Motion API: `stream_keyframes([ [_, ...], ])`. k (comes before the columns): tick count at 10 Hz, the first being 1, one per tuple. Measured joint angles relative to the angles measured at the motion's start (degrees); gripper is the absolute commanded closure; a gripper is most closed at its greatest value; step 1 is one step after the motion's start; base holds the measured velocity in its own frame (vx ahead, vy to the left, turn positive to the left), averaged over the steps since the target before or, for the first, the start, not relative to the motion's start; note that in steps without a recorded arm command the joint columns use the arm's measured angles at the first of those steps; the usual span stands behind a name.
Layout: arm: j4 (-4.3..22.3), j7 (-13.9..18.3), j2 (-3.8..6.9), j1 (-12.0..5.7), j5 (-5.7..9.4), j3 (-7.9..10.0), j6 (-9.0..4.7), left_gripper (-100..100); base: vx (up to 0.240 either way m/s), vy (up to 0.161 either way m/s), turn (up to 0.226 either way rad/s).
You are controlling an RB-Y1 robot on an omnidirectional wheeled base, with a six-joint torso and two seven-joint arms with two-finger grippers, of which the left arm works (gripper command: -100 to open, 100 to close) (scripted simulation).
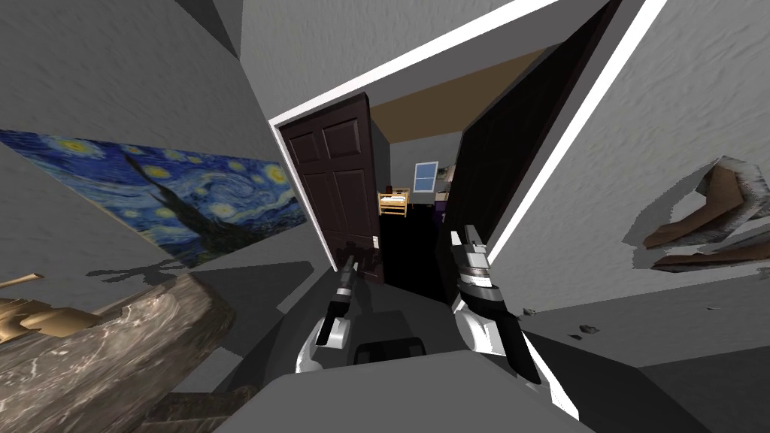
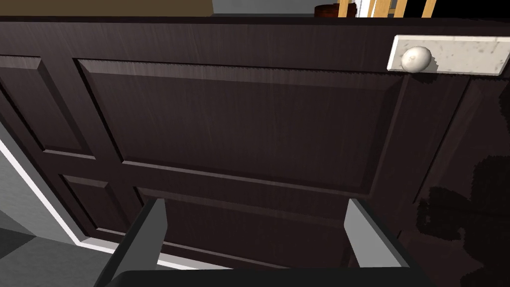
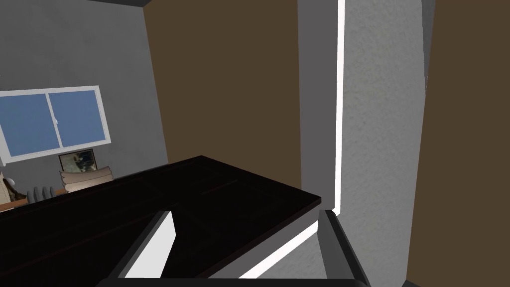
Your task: Push the door open
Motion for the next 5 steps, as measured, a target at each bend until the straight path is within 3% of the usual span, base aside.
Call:
stream_keyframes([
  [2, 2.01, 0.43, 0.07, -0.82, -0.23, -0.32, -0.18, -100, 0.044, 0.011, -0.004],
  [5, 6.06, 1.02, 0.01, -2.21, -0.74, -1.01, -1.50, -100, 0.070, 0.017, -0.006],
])
